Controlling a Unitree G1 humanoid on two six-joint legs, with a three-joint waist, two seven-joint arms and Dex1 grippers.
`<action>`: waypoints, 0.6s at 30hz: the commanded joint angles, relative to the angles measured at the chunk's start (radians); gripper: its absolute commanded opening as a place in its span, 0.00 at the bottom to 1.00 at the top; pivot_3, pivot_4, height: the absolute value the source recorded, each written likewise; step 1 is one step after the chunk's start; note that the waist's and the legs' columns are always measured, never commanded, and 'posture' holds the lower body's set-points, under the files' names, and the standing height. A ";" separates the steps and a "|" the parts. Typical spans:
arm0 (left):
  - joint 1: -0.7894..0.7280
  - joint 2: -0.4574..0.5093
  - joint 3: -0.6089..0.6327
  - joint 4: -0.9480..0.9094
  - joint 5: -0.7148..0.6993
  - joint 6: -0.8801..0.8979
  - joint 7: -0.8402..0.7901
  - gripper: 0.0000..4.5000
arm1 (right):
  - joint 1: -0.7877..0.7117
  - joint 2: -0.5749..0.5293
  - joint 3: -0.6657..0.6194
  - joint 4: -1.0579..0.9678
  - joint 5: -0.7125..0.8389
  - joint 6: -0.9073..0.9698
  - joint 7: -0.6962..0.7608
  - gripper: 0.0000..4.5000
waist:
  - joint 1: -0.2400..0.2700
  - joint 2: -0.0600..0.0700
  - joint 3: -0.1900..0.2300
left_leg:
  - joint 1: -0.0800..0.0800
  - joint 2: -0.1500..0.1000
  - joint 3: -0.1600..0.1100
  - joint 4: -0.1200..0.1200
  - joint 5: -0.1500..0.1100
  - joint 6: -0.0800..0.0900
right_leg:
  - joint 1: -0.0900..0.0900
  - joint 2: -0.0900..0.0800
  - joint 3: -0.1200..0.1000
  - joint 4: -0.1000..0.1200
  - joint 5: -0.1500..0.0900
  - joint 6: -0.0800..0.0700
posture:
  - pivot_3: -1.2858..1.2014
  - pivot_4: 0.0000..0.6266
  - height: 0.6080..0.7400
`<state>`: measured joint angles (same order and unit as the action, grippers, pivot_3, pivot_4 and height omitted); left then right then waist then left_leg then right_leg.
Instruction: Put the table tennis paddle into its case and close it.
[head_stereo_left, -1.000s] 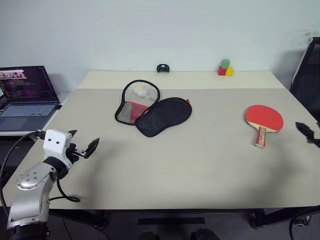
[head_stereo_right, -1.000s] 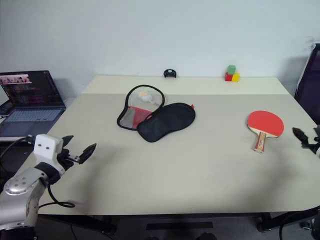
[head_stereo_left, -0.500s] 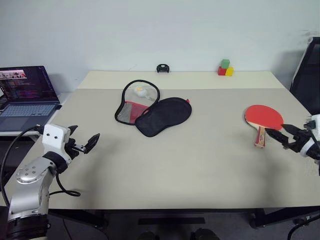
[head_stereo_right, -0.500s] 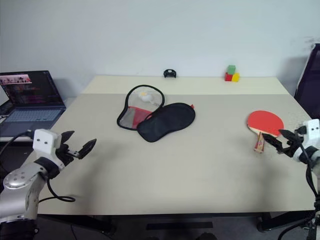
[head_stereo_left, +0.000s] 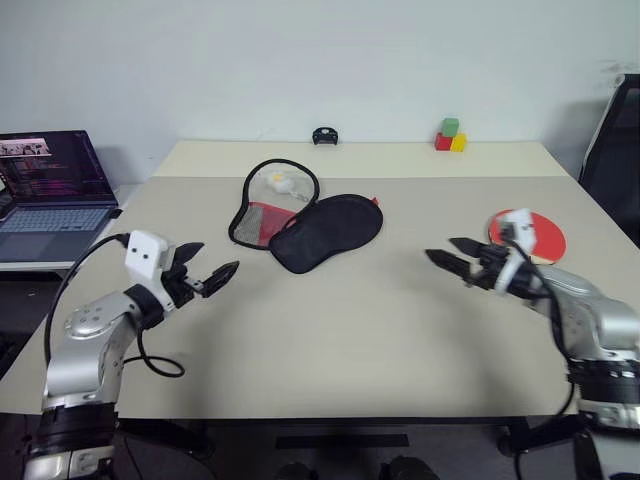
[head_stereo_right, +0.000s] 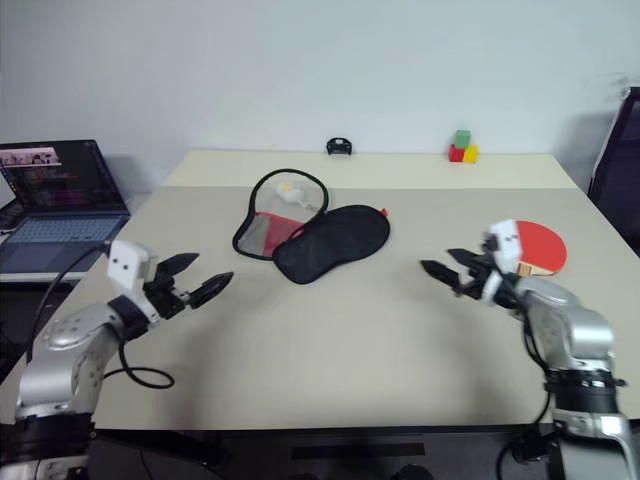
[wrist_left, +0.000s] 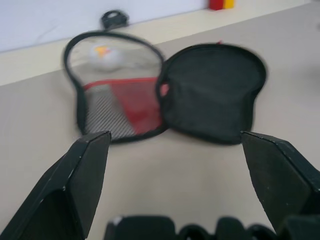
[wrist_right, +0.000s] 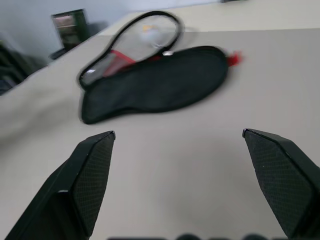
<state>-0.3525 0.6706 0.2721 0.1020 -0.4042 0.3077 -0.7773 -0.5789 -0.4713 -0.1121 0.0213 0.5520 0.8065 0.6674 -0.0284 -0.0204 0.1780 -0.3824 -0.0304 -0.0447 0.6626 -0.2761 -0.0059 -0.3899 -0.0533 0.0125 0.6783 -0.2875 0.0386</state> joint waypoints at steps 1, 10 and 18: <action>-0.034 0.013 0.006 0.004 -0.013 0.001 -0.015 1.00 | -0.050 0.040 0.049 -0.035 -0.012 0.035 -0.048 1.00 | 0.000 0.000 0.000 | 0.000 0.000 0.000 0.000 0.000 0.000 | 0.000 0.000 0.000 0.000 0.000 0.000 | 0.52 0.24 1.00; -0.115 -0.041 -0.091 0.118 0.050 0.025 0.012 1.00 | -0.077 0.018 0.075 -0.105 -0.011 0.020 -0.008 1.00 | 0.004 0.000 0.000 | -0.003 -0.001 -0.001 0.000 0.000 0.000 | -0.002 0.000 -0.001 -0.002 0.000 0.000 | 0.52 0.24 1.00; -0.302 -0.155 -0.164 0.387 0.133 0.086 0.116 1.00 | -0.053 -0.128 0.018 -0.199 0.032 0.051 0.070 1.00 | 0.006 -0.002 0.001 | -0.003 -0.002 -0.002 0.000 0.000 0.000 | -0.002 0.000 -0.002 -0.001 0.000 0.000 | 0.52 0.24 1.00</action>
<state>-0.6111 0.5204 0.0946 0.4580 -0.2735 0.3726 -0.6873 -0.6285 -0.5807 -0.0586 -0.1244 0.5536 0.8506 0.7209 -0.0219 -0.0225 0.1791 -0.3859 -0.0323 -0.0472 0.6629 -0.2762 -0.0059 -0.3915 -0.0535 0.0102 0.6766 -0.2875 0.0387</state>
